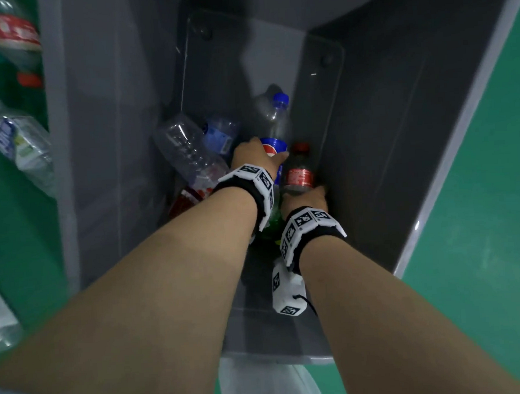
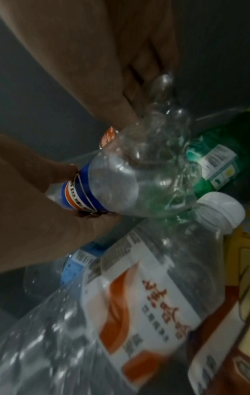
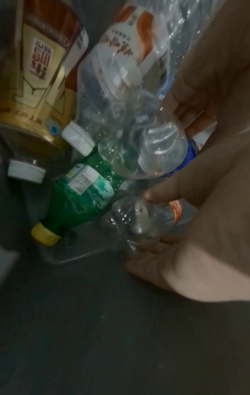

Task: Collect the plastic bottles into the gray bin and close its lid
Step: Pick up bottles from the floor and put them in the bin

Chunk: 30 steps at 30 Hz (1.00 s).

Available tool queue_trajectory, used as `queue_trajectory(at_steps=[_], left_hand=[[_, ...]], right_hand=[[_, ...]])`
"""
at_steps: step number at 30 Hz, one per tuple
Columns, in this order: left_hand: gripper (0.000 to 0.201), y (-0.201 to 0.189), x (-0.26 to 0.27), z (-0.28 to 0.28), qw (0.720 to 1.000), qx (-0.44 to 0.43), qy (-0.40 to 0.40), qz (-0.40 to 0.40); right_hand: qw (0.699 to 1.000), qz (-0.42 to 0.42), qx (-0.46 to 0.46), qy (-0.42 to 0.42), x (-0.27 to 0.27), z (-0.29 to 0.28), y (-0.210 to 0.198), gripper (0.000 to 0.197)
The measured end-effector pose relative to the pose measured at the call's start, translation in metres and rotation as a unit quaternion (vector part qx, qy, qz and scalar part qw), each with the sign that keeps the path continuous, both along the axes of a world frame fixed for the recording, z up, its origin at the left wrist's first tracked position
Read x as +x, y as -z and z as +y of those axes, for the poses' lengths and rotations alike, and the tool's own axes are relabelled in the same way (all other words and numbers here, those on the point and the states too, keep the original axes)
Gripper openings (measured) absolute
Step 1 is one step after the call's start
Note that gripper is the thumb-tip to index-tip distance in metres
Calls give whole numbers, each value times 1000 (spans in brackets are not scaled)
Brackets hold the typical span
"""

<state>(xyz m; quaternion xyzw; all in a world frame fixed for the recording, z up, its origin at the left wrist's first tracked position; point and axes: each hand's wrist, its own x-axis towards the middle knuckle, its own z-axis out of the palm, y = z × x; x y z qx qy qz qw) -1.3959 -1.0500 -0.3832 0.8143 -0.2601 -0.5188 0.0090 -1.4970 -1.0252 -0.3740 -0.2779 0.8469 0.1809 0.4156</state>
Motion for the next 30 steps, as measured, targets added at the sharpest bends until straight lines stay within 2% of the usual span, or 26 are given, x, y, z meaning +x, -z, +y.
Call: queue_trajectory(at_steps=[7,13,16,20,26,30], left_hand=[[62,4,-12,-2,999,21,41,23],[55,-18,1,13,995,51,62,54],[45,-42,9,24,995,49,63,54],[33,-78,19,39,994,51,66,67],[36,-148,42,72,993,26,-14,111],[31,-199,60,103,989,8,-68,130]], right_hand=[[1000,-20,2,-20,-4,2,13,55],[997,-17,13,-77,0,7,-2,43],[995,-16,25,-90,0,9,-21,41],[995,12,-7,-99,14,11,-55,42],[989,-13,-37,-141,42,29,-117,46],[981,-46,-41,-184,68,46,-166,43]])
